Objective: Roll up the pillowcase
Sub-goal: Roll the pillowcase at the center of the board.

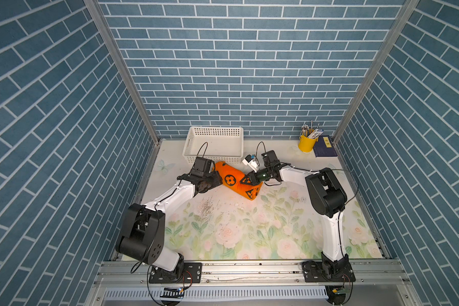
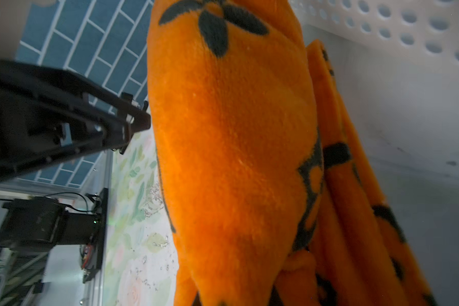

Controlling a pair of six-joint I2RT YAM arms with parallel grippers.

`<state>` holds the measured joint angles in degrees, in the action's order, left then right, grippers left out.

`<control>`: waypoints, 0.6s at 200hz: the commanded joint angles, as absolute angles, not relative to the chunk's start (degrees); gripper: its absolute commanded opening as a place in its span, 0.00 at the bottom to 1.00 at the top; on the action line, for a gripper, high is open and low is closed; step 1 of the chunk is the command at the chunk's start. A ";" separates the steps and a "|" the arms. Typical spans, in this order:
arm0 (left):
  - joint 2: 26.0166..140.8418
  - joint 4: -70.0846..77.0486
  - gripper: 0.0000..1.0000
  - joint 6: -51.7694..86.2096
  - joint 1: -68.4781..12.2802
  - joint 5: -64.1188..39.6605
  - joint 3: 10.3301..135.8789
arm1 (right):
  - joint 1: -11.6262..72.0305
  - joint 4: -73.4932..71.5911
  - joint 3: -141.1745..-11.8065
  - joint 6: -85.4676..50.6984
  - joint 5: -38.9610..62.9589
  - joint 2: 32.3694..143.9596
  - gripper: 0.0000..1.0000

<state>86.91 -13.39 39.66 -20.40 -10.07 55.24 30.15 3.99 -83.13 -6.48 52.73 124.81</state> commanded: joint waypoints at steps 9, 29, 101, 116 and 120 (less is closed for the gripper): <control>89.82 -5.56 0.63 43.47 -23.33 -12.64 54.14 | 28.50 7.20 -84.09 -13.67 54.56 132.15 0.19; 91.98 -3.42 0.69 44.83 -24.06 -12.87 54.42 | 28.06 4.08 -81.78 -19.12 57.31 132.20 0.18; 92.84 -1.65 0.83 46.58 -24.27 -13.00 51.82 | 32.68 -18.28 -65.25 -39.83 63.41 121.55 0.18; 92.30 -2.04 0.83 46.14 -24.28 -13.07 51.10 | 33.75 -21.75 -63.94 -43.01 63.54 121.02 0.18; 92.16 -2.07 0.83 46.11 -24.28 -13.11 50.86 | 33.95 -22.83 -63.62 -44.09 63.54 121.08 0.18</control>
